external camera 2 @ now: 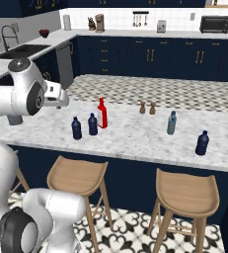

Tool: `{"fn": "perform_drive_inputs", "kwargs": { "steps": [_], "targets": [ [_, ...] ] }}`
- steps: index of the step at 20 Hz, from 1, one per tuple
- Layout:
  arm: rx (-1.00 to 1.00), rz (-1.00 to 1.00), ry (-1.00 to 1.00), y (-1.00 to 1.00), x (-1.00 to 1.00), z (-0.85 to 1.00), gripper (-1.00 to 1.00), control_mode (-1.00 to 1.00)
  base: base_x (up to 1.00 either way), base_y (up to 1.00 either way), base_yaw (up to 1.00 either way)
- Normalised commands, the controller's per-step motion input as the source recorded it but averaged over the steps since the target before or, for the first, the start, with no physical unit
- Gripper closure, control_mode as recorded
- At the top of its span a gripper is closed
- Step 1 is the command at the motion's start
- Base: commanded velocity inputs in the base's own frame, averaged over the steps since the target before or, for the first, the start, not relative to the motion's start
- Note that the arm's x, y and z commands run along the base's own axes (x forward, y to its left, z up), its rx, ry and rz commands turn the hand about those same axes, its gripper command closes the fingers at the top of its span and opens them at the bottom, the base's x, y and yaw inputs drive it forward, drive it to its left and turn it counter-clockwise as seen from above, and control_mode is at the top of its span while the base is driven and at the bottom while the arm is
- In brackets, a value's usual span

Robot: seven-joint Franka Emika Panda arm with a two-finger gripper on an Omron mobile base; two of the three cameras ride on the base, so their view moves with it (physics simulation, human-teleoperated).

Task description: Move the plastic bottles in the middle to the plastics group, and the glass bottles in the middle to the glass group.

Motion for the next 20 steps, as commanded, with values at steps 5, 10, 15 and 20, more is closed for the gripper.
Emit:
{"fn": "perform_drive_inputs", "kwargs": {
  "steps": [5,10,15,20],
  "targets": [
    [0.0,-0.04,0.02,0.05,0.9,-0.18,-1.0,-1.0,0.0,0.0,0.0],
    [0.0,0.0,0.07,0.0,0.48,-0.7,-1.0,-1.0,0.0,0.0,0.0],
    [0.0,0.0,0.05,0.0,0.51,-0.86,-1.0,-1.0,0.0,0.0,0.0],
    [0.0,0.0,0.0,0.0,0.4,-0.68,-1.0,-1.0,0.0,0.0,0.0]
  ]
}}
